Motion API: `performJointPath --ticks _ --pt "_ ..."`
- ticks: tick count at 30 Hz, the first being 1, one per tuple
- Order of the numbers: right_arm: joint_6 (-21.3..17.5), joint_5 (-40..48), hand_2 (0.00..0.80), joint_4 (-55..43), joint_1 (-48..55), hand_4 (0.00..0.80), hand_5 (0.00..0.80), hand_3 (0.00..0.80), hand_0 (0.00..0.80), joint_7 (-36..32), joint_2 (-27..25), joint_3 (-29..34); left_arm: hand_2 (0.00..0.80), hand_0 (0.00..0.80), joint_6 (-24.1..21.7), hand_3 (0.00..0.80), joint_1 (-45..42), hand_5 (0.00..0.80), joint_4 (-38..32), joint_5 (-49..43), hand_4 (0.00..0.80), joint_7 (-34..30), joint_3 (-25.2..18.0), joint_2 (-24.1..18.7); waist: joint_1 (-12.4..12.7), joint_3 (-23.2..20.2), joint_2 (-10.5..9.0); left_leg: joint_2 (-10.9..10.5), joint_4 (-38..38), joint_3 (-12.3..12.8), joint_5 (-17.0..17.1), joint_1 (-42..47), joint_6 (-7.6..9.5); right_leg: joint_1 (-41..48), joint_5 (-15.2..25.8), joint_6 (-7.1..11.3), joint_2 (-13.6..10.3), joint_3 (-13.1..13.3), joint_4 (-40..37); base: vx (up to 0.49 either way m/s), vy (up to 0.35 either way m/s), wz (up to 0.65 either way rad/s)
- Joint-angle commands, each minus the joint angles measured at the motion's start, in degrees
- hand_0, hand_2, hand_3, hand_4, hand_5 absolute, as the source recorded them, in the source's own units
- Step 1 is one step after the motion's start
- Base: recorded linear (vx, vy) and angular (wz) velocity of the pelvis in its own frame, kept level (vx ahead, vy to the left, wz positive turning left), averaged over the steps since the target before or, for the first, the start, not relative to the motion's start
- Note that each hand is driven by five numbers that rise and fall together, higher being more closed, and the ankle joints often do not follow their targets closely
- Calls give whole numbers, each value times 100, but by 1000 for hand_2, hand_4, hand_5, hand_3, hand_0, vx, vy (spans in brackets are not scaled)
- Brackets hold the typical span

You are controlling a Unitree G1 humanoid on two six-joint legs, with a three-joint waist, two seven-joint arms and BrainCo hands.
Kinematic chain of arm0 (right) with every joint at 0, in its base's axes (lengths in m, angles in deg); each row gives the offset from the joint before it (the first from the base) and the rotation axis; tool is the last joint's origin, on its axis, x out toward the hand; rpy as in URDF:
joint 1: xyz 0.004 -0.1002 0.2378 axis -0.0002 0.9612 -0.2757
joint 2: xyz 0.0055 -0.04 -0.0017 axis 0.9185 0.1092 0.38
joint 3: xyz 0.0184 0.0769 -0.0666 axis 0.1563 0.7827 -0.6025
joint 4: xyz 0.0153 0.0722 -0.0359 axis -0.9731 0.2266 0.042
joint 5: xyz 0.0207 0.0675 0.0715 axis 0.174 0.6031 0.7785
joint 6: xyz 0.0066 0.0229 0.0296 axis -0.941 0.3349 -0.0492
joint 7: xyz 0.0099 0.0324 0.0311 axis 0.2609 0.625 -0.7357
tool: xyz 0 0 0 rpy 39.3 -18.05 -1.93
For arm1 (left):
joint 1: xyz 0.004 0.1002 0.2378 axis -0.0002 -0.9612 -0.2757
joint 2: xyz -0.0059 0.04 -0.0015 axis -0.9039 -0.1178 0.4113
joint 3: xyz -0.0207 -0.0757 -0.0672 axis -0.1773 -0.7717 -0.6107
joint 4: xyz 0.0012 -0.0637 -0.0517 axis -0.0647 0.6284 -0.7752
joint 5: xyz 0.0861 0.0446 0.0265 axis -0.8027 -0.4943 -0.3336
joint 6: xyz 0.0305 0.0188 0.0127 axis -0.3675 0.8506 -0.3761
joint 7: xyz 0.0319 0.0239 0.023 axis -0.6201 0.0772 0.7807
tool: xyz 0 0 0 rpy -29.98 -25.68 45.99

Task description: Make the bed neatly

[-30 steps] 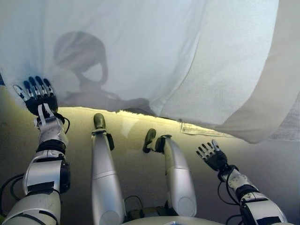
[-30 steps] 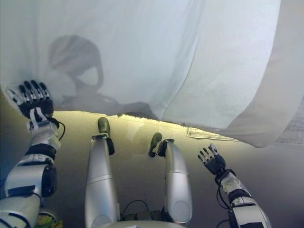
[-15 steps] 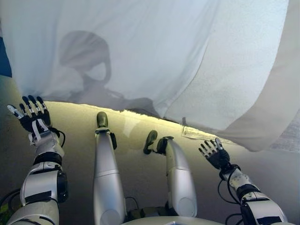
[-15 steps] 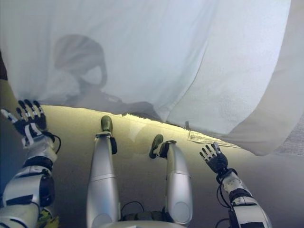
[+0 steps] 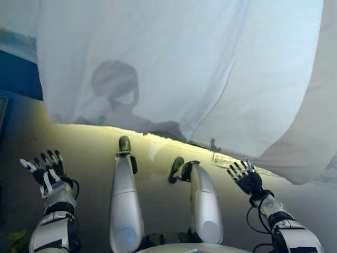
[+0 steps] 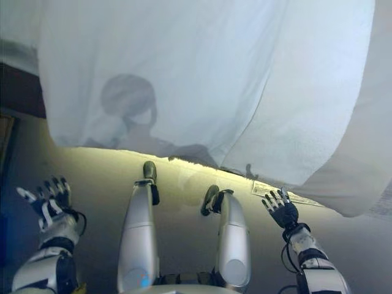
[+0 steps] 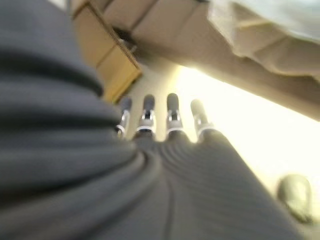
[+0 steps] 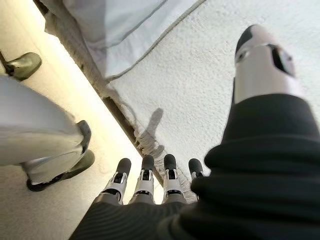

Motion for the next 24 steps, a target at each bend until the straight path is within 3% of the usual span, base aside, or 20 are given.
performJointPath --ticks 1,8,10,17,19,24 --pt "-117 -252 0 243 386 0 0 0 0 -68 -195 308 0 0 225 0 -411 0 283 -634 0 -314 145 330 38 -551 279 -95 1108 343 -1532 545 30 83 1042 306 -28 90 -995 123 20 1" --pt "-43 -501 0 288 647 0 0 0 0 -82 91 264 0 0 735 0 -931 0 541 -2057 0 -342 665 595 37 -1045 410 -218 -46 572 -1211 1831 24 1288 1329 449 -131 -15 -2098 140 -4 -1" --pt "-39 -705 0 314 790 0 0 0 0 -121 184 264 0 0 821 0 -1051 0 553 -2386 0 -404 787 642 9 -1199 431 -231 -561 726 -906 2225 56 1670 1574 441 -103 -106 -2605 114 -34 -3" --pt "-8 -1292 0 455 1249 0 0 0 0 -64 500 32 0 0 401 0 -1281 0 684 -4728 0 -157 1563 633 -85 -1944 549 -391 -2292 1000 -355 3653 53 3025 2078 625 83 -236 -4167 219 -48 -5" --pt "105 -1432 0 558 1299 0 0 0 0 -35 505 -92 0 0 379 0 -1283 0 846 -5619 0 133 1983 529 -152 -2179 619 -417 -2771 1056 -177 3980 50 3258 2259 681 158 -206 -4533 190 -18 -6" --pt "244 -1357 0 842 1260 0 0 0 0 23 516 -309 0 0 161 0 -1193 0 1179 -7363 0 864 2486 378 -314 -2495 753 -435 -3551 1117 53 4487 45 3561 2564 745 281 -54 -5167 120 4 -11"
